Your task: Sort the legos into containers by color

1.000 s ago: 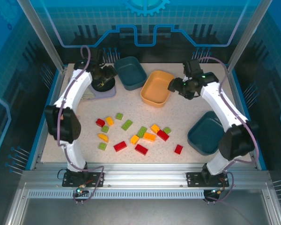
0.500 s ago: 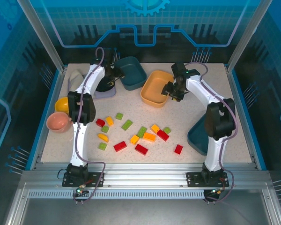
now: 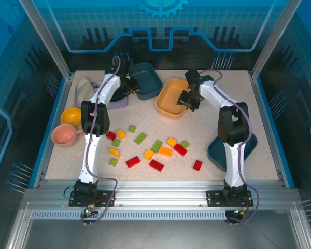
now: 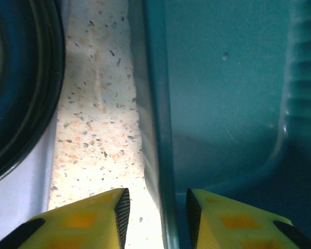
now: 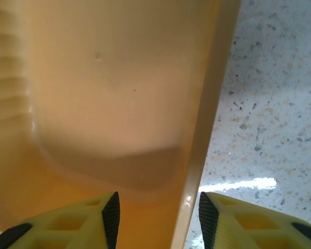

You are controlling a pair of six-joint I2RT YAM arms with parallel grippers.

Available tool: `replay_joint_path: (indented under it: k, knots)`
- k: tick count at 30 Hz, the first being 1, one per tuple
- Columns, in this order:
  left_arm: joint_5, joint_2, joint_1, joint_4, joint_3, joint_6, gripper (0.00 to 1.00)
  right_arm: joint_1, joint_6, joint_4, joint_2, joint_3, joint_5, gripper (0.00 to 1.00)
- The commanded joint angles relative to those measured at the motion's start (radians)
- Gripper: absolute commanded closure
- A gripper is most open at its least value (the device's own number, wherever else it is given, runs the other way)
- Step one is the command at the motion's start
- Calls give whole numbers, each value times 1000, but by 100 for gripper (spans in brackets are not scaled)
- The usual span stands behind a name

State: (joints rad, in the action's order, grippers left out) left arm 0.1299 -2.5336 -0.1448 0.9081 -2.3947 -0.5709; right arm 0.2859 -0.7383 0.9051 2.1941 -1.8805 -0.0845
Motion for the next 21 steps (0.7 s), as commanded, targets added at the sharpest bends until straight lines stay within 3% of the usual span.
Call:
replay_joint_path:
  k: [1, 12, 18, 21]
  knots:
    - [17, -19, -15, 17, -27, 40, 67, 1, 10, 70, 39, -57, 32, 58]
    - [-40, 9, -45, 65, -11, 92, 85, -18, 86, 164, 88, -128, 114, 84]
    - [-64, 53, -60, 101, 20, 127, 100, -51, 155, 205, 64, -125, 162, 90]
    - [-79, 98, -71, 124, 68, 151, 100, -66, 201, 205, 31, -92, 178, 91]
